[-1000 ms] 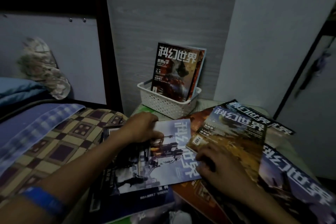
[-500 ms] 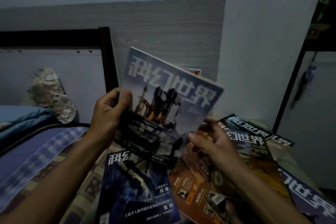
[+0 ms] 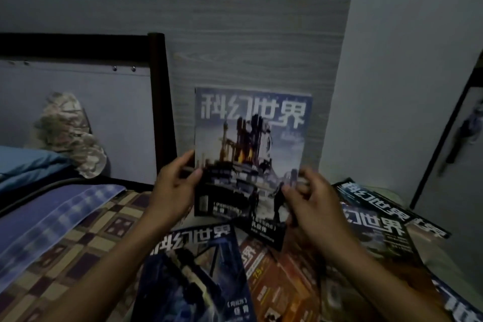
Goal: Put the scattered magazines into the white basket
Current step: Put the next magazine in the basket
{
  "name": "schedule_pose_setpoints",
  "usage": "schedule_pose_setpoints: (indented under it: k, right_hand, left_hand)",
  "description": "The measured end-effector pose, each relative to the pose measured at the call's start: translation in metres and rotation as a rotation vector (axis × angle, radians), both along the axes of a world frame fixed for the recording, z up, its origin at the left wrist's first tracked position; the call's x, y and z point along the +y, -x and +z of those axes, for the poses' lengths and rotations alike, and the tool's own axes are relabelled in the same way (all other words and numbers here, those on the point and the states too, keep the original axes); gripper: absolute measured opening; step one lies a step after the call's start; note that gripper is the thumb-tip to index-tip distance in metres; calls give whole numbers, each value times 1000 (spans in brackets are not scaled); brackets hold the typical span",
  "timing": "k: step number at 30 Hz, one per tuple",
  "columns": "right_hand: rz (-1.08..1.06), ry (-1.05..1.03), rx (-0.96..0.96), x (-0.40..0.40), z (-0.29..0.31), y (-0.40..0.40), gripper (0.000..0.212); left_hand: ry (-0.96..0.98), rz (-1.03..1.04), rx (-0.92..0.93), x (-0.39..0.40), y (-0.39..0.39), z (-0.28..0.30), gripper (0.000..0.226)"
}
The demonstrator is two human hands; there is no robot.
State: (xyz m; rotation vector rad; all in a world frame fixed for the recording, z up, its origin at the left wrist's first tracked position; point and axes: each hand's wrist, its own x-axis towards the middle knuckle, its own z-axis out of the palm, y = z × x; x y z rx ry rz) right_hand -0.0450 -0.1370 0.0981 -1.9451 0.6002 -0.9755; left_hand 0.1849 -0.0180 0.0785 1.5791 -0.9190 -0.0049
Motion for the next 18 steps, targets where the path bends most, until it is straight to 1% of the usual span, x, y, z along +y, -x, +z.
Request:
schedule_pose_setpoints:
  k: [2,4,6,9,11,13,18]
  right_hand:
    - [-53,60,-54,-22,31,-15,17]
    - [-91,73,-83,-49,60,-33,14]
    - [-101,35,-87,-73,74,-52,13]
    - [-97,-46,-7,-108,67,-85,16]
    - [-99,-94,37,-126,51,-104,20]
    - [-122,-134,51,-143,32,-120,21]
    - [-220,-147,143,-174,-10,-128,20]
  left_hand:
    - [83,56,-61,-21,-11,32,37]
    - [169,90,-33,-46,-26,57,31]
    - [193,97,23,-74,-40,69,25]
    - [114,163,18,-121,-63,61,27]
    - [30,198,12,-147,-77,49,17]
    - [-75,239,-21,-167,-88,35,13]
    - [-221,324,-122,-194,-100,-4,14]
